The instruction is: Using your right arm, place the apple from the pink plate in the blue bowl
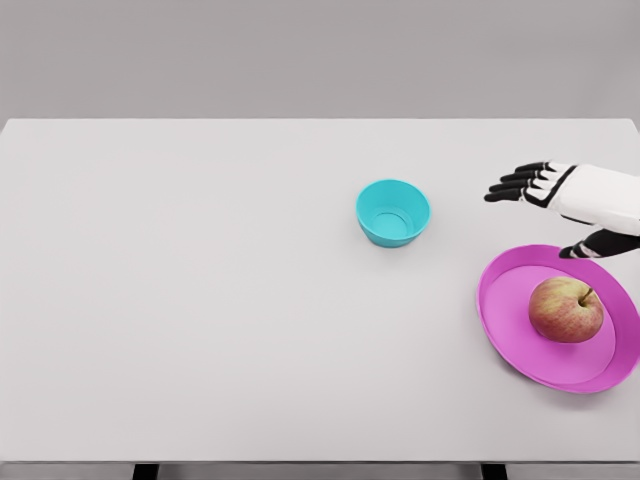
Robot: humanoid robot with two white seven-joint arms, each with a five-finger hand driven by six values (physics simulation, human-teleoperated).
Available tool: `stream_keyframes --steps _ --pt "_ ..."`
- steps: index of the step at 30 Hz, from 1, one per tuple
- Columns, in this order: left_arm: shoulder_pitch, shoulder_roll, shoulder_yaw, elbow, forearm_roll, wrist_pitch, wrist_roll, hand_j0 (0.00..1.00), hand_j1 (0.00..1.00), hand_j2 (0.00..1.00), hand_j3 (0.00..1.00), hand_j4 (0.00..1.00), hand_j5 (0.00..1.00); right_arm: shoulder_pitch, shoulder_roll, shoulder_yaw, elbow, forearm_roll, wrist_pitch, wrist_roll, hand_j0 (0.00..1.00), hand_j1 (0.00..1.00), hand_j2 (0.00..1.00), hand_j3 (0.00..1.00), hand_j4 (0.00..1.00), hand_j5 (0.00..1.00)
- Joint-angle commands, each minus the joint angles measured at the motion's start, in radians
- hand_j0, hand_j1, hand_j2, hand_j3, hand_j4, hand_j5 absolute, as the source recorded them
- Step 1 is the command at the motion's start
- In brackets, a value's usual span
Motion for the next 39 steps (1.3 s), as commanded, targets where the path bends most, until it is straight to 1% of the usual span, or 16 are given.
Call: stream_keyframes --steps 1,5,7,12,14,16,17,19,21,25,28,31,34,35,37,39 --pt "0.000 0.000 -0.001 0.000 0.000 0.001 0.000 1.00 1.00 1.00 1.00 1.00 1.00 0.000 0.007 0.007 0.000 -0.007 0.002 0.002 1.00 1.00 1.00 1.00 1.00 1.00" --pt "0.002 0.000 0.001 0.000 0.000 0.001 0.000 1.00 1.00 1.00 1.00 1.00 1.00 0.015 -0.083 -0.033 0.001 -0.013 0.002 -0.006 1.00 1.00 1.00 1.00 1.00 1.00" --pt "0.002 0.000 -0.001 0.000 0.000 -0.001 0.000 1.00 1.00 1.00 1.00 1.00 1.00 0.005 -0.091 -0.036 0.001 -0.059 0.002 -0.007 1.00 1.00 1.00 1.00 1.00 1.00" --pt "0.002 0.000 0.001 0.000 0.000 -0.001 0.000 1.00 1.00 1.00 1.00 1.00 1.00 0.015 -0.110 -0.027 0.001 -0.061 0.002 -0.024 1.00 1.00 1.00 1.00 1.00 1.00" --pt "0.000 0.000 -0.001 0.000 0.000 0.001 0.000 1.00 1.00 1.00 1.00 1.00 1.00 -0.017 -0.136 0.073 0.003 -0.061 0.002 -0.021 1.00 1.00 1.00 1.00 1.00 1.00" --pt "0.002 0.000 0.001 0.000 0.000 0.001 0.000 1.00 1.00 1.00 1.00 1.00 1.00 -0.172 -0.189 0.266 0.003 -0.073 0.002 -0.033 1.00 1.00 1.00 1.00 1.00 1.00" --pt "0.002 0.000 -0.001 0.000 0.000 -0.001 0.000 1.00 1.00 1.00 1.00 1.00 1.00 -0.202 -0.218 0.308 0.001 -0.088 0.002 -0.035 1.00 1.00 1.00 1.00 1.00 1.00" --pt "0.002 0.000 -0.001 0.000 0.000 -0.001 0.000 1.00 1.00 1.00 1.00 1.00 1.00 -0.201 -0.268 0.311 0.001 -0.090 0.002 -0.047 1.00 1.00 1.00 1.00 1.00 1.00" --pt "0.002 0.000 0.001 0.000 0.001 0.001 0.000 1.00 1.00 1.00 1.00 1.00 1.00 -0.196 -0.280 0.326 0.001 -0.090 0.002 -0.081 1.00 1.00 1.00 1.00 1.00 1.00" --pt "0.002 0.000 -0.001 0.000 0.000 0.001 0.000 1.00 1.00 1.00 1.00 1.00 1.00 -0.189 -0.260 0.366 0.004 -0.090 0.002 -0.090 1.00 1.00 1.00 1.00 1.00 1.00" --pt "0.002 0.000 0.001 0.000 0.000 -0.001 0.000 1.00 1.00 1.00 1.00 1.00 1.00 -0.190 -0.243 0.332 0.009 -0.088 0.002 -0.246 1.00 1.00 1.00 1.00 1.00 1.00" --pt "0.002 0.000 -0.001 0.000 0.000 0.001 0.000 1.00 1.00 1.00 1.00 1.00 1.00 -0.187 -0.252 0.337 0.021 -0.091 0.002 -0.268 1.00 1.00 1.00 1.00 1.00 1.00" --pt "0.002 0.000 -0.001 0.000 0.000 -0.001 0.000 1.00 1.00 1.00 1.00 1.00 1.00 -0.147 -0.260 0.346 0.027 -0.091 0.002 -0.294 1.00 1.00 1.00 1.00 1.00 1.00" --pt "0.002 0.000 0.001 0.000 0.001 -0.001 0.000 1.00 1.00 1.00 1.00 1.00 1.00 -0.137 -0.295 0.346 0.030 -0.091 0.002 -0.300 1.00 1.00 1.00 1.00 1.00 1.00" --pt "0.002 0.000 -0.001 0.000 0.000 -0.001 0.000 1.00 1.00 1.00 1.00 1.00 1.00 -0.117 -0.311 0.348 0.104 -0.093 0.002 -0.302 1.00 1.00 1.00 1.00 1.00 1.00" --pt "0.002 0.000 -0.001 0.000 0.000 -0.001 0.000 1.00 1.00 1.00 1.00 1.00 1.00 -0.086 -0.311 0.352 0.098 -0.088 0.002 -0.294 1.00 1.00 1.00 1.00 1.00 1.00"
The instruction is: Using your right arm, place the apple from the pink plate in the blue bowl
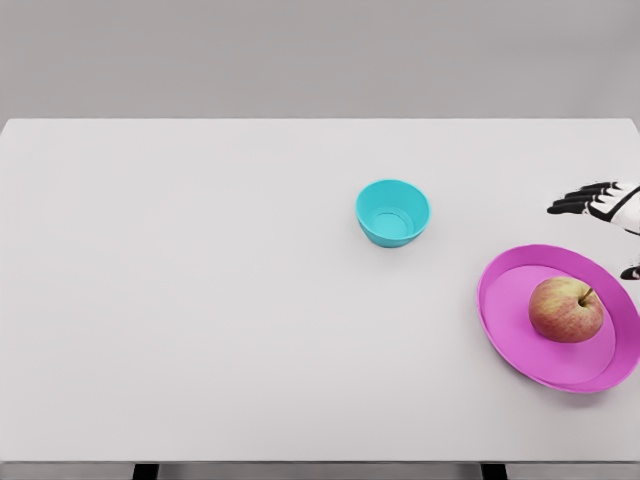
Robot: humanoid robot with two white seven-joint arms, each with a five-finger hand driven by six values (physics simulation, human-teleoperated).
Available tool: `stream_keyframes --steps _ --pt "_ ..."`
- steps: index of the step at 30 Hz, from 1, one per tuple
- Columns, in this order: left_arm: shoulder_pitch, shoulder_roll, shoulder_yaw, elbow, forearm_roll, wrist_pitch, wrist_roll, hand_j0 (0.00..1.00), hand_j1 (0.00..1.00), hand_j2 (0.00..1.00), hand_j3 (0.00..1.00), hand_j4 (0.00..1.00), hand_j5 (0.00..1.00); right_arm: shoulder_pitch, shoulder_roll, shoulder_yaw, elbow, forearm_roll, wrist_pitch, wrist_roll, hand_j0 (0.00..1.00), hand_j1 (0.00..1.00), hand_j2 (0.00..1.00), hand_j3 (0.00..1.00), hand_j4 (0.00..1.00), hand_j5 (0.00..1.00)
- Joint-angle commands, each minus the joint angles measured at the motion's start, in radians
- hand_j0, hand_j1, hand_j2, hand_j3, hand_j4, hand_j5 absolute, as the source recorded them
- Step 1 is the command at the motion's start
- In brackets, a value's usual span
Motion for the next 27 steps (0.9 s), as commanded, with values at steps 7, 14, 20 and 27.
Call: stream_keyframes --steps 7,14,20,27 --pt "0.000 0.000 -0.001 0.000 0.000 0.000 0.000 1.00 1.00 1.00 1.00 1.00 1.00 0.006 -0.035 0.068 -0.007 0.012 0.001 0.029 1.00 1.00 1.00 1.00 1.00 1.00" --pt "-0.002 0.000 -0.001 0.000 0.000 0.000 0.000 1.00 1.00 1.00 1.00 1.00 1.00 0.021 -0.038 0.087 -0.032 0.009 0.001 0.026 1.00 1.00 1.00 1.00 1.00 1.00" --pt "0.000 0.000 0.001 0.000 0.000 0.000 0.000 1.00 1.00 1.00 1.00 1.00 1.00 0.046 -0.046 0.111 -0.044 0.009 0.001 0.025 1.00 1.00 1.00 1.00 1.00 1.00" --pt "0.000 0.000 -0.001 0.000 0.000 0.000 0.000 1.00 1.00 1.00 1.00 1.00 1.00 0.046 -0.012 0.104 -0.053 0.011 0.001 0.029 1.00 1.00 1.00 1.00 1.00 1.00"
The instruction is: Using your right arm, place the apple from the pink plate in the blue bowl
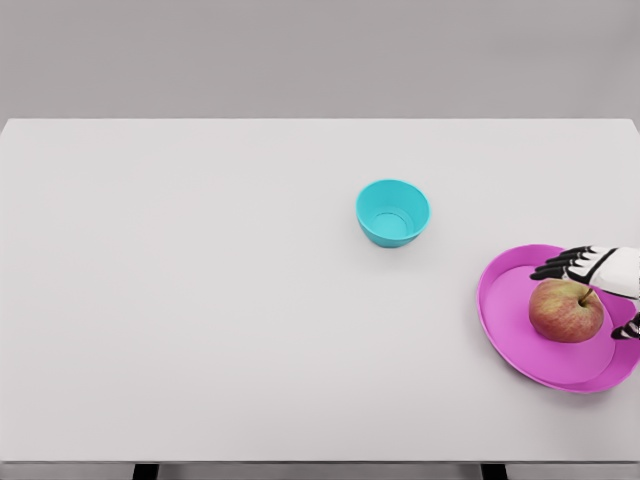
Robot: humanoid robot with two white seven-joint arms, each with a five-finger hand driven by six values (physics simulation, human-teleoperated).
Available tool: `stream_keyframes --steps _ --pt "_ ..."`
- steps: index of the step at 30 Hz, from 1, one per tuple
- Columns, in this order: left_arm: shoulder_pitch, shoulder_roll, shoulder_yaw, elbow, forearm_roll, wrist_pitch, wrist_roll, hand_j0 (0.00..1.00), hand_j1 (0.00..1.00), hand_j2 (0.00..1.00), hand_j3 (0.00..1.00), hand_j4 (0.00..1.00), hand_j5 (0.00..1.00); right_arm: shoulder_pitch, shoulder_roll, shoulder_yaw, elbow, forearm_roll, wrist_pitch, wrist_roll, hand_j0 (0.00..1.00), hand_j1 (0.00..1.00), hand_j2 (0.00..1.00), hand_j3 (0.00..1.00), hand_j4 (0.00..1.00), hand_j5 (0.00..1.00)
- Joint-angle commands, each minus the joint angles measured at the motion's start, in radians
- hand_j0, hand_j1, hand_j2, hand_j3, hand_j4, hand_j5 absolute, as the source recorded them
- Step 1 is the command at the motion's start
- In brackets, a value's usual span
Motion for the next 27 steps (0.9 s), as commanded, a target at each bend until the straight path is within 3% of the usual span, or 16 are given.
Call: stream_keyframes --steps 1,11,21,27 --pt "0.000 0.000 0.001 0.000 0.000 0.001 0.000 1.00 1.00 1.00 1.00 1.00 1.00 0.000 0.009 0.000 -0.005 -0.006 0.001 0.003 1.00 1.00 1.00 1.00 1.00 1.00" --pt "-0.002 0.000 0.001 0.000 0.000 0.000 0.000 1.00 1.00 1.00 1.00 1.00 1.00 0.003 0.014 0.014 -0.008 -0.006 0.001 0.007 1.00 1.00 1.00 1.00 1.00 1.00" --pt "0.000 0.000 0.000 0.000 0.000 0.000 0.000 1.00 1.00 1.00 1.00 1.00 1.00 0.003 0.067 0.010 0.001 0.014 0.001 0.047 1.00 1.00 1.00 1.00 1.00 1.00" --pt "0.000 0.000 0.001 0.000 0.000 0.000 0.000 1.00 1.00 1.00 1.00 1.00 1.00 0.002 0.057 0.002 0.009 0.017 0.001 0.069 1.00 1.00 1.00 1.00 1.00 1.00"
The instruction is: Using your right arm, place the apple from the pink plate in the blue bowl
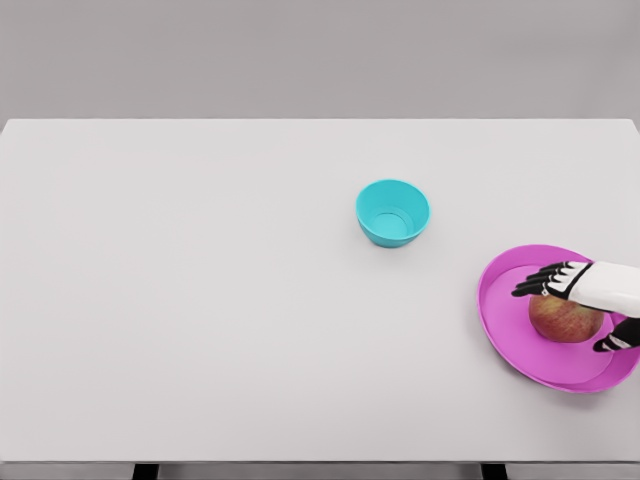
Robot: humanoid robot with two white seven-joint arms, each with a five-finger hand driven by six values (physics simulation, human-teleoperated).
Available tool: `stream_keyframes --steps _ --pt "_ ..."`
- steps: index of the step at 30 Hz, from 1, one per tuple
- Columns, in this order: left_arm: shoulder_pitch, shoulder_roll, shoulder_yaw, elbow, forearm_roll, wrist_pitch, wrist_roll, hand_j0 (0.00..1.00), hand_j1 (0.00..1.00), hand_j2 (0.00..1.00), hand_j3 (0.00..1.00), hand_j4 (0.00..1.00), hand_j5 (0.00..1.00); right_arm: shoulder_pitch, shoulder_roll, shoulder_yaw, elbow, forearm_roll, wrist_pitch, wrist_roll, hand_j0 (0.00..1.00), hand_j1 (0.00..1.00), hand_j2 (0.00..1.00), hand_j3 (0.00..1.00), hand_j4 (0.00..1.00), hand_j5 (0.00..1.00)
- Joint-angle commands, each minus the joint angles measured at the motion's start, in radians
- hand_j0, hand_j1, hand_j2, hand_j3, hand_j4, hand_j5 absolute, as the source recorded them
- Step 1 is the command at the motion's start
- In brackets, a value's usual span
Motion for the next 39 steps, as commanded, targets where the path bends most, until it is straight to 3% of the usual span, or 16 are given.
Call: stream_keyframes --steps 1,15,22,24,28,39 --pt "0.002 0.000 -0.001 0.000 0.000 -0.001 0.000 1.00 1.00 1.00 1.00 1.00 1.00 -0.002 0.000 -0.003 0.001 -0.004 0.001 0.014 1.00 1.00 1.00 1.00 1.00 1.00" --pt "0.002 0.000 0.001 0.000 0.000 0.001 0.000 1.00 1.00 1.00 1.00 1.00 1.00 -0.009 0.046 -0.007 0.003 0.049 0.001 0.019 1.00 1.00 1.00 1.00 1.00 1.00" --pt "0.002 0.000 -0.001 0.000 0.000 -0.001 0.000 1.00 1.00 1.00 1.00 1.00 1.00 -0.012 0.072 -0.007 0.046 0.060 0.001 0.037 1.00 1.00 1.00 1.00 1.00 1.00" --pt "0.000 0.000 -0.001 0.000 0.000 -0.001 0.000 1.00 1.00 1.00 1.00 1.00 1.00 -0.011 0.072 -0.007 0.047 0.068 0.001 0.067 0.86 0.86 0.86 0.86 0.86 0.86" --pt "0.002 0.000 0.001 0.000 0.000 -0.001 0.000 1.00 1.00 1.00 1.00 1.00 1.00 -0.011 0.077 -0.007 0.058 0.086 0.001 0.070 0.69 0.69 0.69 0.69 0.69 0.69" --pt "0.002 0.000 -0.001 0.000 0.000 -0.001 0.000 1.00 1.00 1.00 1.00 1.00 1.00 -0.012 0.088 -0.007 0.057 0.108 0.001 0.073 0.48 0.48 0.48 0.48 0.48 0.48"
